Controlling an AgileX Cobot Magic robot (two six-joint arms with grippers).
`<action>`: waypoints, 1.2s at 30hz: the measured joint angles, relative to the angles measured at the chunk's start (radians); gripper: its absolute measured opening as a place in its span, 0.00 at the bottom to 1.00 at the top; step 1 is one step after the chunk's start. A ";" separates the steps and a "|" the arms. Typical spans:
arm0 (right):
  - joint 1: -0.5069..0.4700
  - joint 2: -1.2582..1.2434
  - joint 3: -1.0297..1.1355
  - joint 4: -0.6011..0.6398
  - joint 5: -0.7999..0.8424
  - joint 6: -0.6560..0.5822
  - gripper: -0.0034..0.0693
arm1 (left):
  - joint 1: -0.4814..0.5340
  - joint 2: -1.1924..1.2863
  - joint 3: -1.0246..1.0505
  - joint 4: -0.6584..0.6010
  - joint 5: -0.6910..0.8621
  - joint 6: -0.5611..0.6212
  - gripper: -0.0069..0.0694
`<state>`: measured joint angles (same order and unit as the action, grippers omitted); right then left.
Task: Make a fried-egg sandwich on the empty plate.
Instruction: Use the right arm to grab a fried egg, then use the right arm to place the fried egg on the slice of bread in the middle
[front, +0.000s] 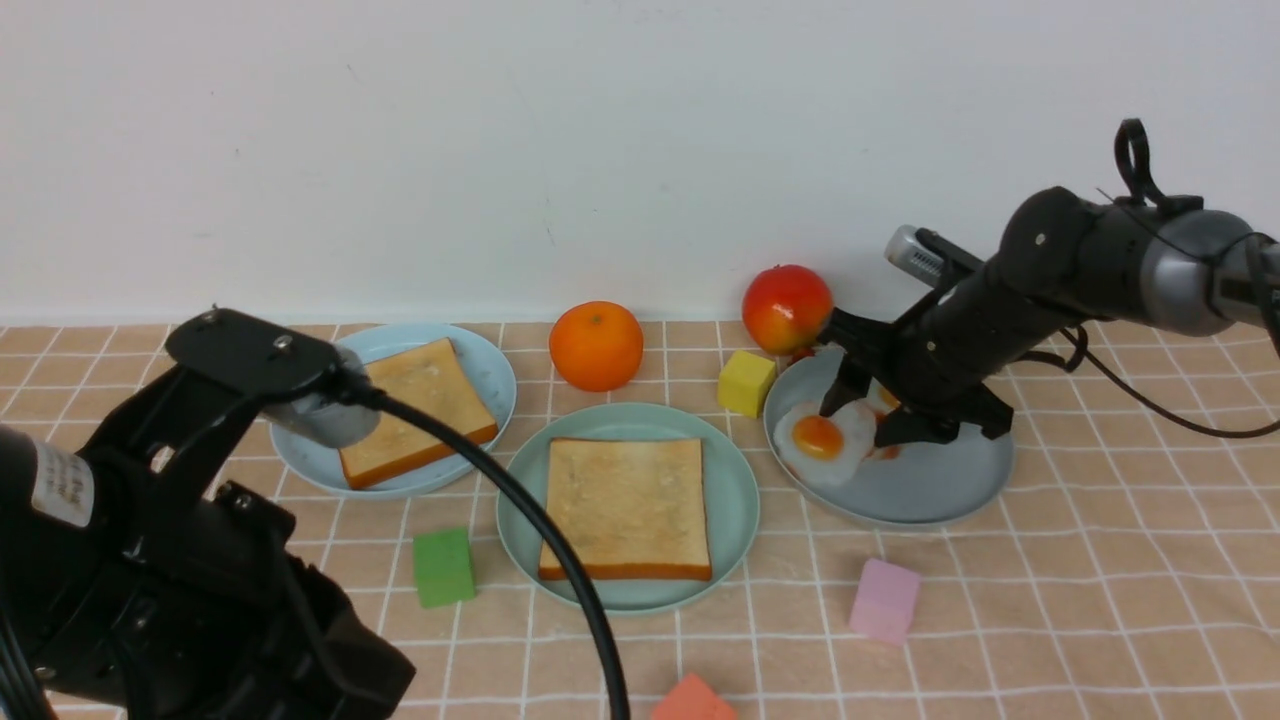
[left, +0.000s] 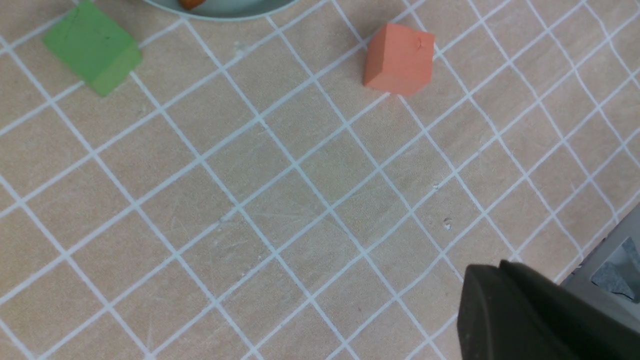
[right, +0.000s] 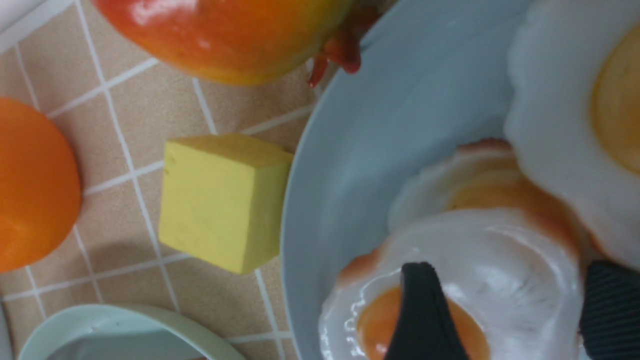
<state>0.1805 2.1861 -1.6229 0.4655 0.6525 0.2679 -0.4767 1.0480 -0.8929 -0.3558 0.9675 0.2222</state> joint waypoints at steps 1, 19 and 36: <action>0.000 0.003 -0.003 0.001 -0.001 0.000 0.64 | 0.000 0.000 0.000 0.000 0.000 0.000 0.12; -0.021 0.000 -0.009 -0.038 0.051 -0.054 0.05 | 0.000 0.000 0.000 0.000 0.000 0.000 0.14; -0.019 -0.149 0.005 0.286 0.115 -0.459 0.05 | 0.000 0.000 0.000 0.000 -0.013 0.007 0.16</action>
<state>0.1612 2.0368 -1.6180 0.7513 0.7670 -0.1912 -0.4767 1.0480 -0.8929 -0.3558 0.9547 0.2293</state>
